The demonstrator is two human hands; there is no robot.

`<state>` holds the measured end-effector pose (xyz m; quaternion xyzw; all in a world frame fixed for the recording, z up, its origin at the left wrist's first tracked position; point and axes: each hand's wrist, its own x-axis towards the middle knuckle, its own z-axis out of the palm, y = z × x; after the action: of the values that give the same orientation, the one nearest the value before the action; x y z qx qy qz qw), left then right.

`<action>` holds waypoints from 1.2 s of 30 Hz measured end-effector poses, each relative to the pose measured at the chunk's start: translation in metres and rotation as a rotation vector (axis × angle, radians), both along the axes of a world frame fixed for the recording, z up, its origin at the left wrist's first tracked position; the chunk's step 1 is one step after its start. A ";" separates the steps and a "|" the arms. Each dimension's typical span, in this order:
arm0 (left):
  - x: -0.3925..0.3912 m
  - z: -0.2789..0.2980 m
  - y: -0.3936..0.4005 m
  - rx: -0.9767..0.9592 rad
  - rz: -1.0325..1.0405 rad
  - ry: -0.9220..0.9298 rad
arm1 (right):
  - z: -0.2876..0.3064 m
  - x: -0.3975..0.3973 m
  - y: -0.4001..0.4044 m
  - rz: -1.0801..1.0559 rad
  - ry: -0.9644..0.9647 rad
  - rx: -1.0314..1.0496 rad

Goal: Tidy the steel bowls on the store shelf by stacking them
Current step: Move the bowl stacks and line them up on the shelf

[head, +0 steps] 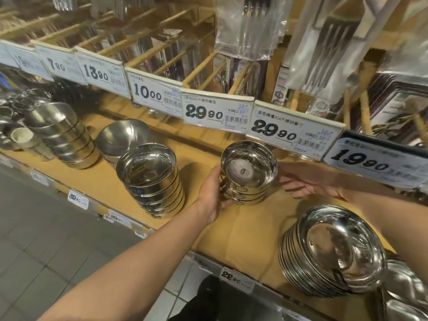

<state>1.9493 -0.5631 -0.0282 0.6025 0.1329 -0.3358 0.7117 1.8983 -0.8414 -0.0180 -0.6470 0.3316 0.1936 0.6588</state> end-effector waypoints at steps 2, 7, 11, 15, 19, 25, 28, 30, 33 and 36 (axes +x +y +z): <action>-0.005 -0.002 0.004 0.006 0.010 0.030 | 0.008 0.001 0.004 0.060 -0.001 -0.005; -0.059 -0.013 0.001 0.095 -0.102 0.176 | 0.026 -0.058 -0.012 -0.191 -0.047 0.092; -0.098 -0.010 -0.023 0.085 -0.290 0.206 | 0.022 -0.125 -0.004 -0.365 -0.019 0.063; -0.124 -0.001 -0.052 0.051 -0.417 0.157 | 0.009 -0.184 0.021 -0.383 -0.028 0.037; -0.131 0.003 -0.057 0.066 -0.430 0.122 | 0.001 -0.208 0.051 -0.430 -0.084 0.108; -0.134 0.002 -0.055 0.046 -0.454 0.130 | 0.002 -0.221 0.058 -0.493 -0.168 0.171; -0.141 0.006 -0.056 0.031 -0.470 0.117 | 0.003 -0.221 0.063 -0.462 -0.198 0.167; -0.142 0.005 -0.057 0.036 -0.477 0.102 | 0.003 -0.222 0.067 -0.459 -0.209 0.178; -0.144 0.005 -0.058 0.032 -0.487 0.069 | 0.002 -0.224 0.068 -0.468 -0.217 0.180; -0.146 0.004 -0.061 0.027 -0.490 0.070 | 0.003 -0.226 0.065 -0.490 -0.219 0.156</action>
<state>1.8030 -0.6238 -0.0240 0.6142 0.0119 -0.5173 0.5958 1.6725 -0.7769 -0.0147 -0.5117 0.3890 -0.0179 0.7658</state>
